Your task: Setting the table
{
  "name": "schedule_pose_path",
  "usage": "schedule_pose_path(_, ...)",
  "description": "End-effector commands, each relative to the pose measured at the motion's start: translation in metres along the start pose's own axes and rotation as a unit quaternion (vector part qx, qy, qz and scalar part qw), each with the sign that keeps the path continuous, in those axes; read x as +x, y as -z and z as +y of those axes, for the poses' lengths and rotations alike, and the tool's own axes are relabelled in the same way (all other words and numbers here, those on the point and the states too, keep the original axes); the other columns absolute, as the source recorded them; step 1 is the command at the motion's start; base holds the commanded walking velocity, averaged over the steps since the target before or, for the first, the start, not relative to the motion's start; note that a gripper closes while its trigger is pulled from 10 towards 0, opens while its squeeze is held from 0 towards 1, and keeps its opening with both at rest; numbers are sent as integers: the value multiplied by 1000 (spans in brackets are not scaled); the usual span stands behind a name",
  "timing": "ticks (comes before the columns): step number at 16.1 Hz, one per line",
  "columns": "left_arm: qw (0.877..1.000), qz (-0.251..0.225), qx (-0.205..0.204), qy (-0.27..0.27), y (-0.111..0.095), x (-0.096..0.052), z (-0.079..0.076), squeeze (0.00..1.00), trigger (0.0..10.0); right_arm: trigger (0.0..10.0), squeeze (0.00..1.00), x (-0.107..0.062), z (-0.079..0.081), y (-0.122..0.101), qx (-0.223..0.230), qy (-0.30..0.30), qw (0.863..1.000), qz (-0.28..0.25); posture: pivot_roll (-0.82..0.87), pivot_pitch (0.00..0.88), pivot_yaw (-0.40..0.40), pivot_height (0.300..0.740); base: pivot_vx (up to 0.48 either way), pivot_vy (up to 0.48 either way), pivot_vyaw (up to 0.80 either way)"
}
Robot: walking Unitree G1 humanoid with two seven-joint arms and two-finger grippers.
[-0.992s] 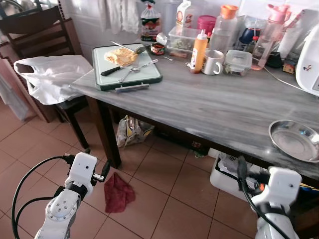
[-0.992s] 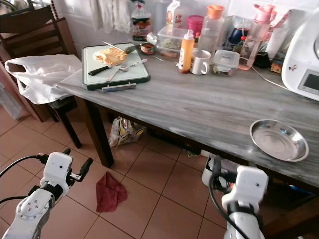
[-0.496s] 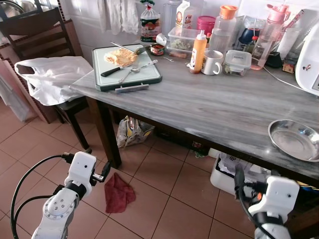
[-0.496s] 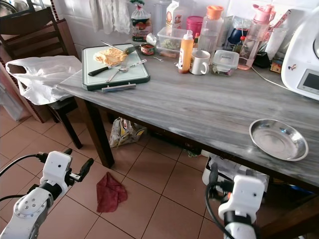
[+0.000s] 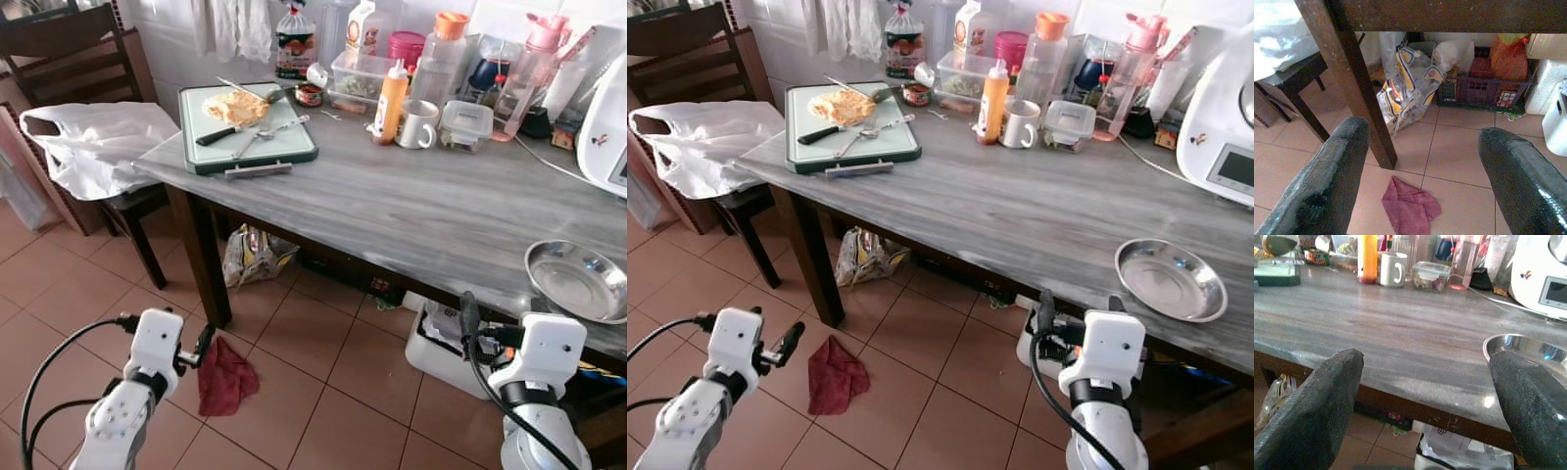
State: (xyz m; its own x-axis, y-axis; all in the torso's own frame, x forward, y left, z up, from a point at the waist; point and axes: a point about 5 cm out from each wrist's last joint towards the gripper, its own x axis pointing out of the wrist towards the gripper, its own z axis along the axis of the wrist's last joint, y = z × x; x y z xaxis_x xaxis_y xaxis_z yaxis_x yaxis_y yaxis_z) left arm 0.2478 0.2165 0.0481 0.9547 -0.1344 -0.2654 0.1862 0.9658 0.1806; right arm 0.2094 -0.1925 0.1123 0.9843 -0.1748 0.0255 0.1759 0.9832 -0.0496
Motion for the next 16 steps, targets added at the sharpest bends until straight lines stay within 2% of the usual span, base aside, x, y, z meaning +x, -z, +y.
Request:
schedule_pose_path(1, 1000, 7, -7, -7, 3, 0, 2, 0, 10000, 10000, 0, 0, 1, 3, 2, -2, 1000, 8, 137, 41, -69, 740, 0, 0, 0)
schedule_pose_path(3, 1000, -9, 5, 4, -4, 4, -2, 0, 10000, 10000, 0, 3, 4, 1, 5, -8, 1000, 7, 142, 42, -75, 740, 0, 0, 0)
schedule_pose_path(5, 1000, -10, 1, 7, -5, 7, -3, 0, 10000, 10000, 0, 5, 5, 0, 5, -11, 1000, 7, 140, 44, -72, 740, 0, 0, 0)
schedule_pose_path(9, 1000, -4, 2, 26, -5, 12, -8, 0, 10000, 10000, 0, 3, 3, 2, 7, -4, 1000, 9, 118, 57, -55, 740, 0, 0, -745)
schedule_pose_path(10, 999, 17, 1, 42, 2, 16, -12, 0, 10000, 10000, 0, 2, 4, 9, 8, -6, 1000, 18, 116, 58, -52, 740, 0, 0, 0)
schedule_pose_path(13, 995, 76, 4, 57, 27, 28, -21, 0, 10000, 10000, 0, -2, 7, 46, -3, -12, 997, 76, 100, 44, -50, 740, 0, 0, 0)
schedule_pose_path(16, 994, 88, 8, 58, 31, 34, -22, 0, 10000, 10000, 0, -8, 0, 74, -14, -9, 992, 125, 91, 31, -52, 740, 0, 0, 0)
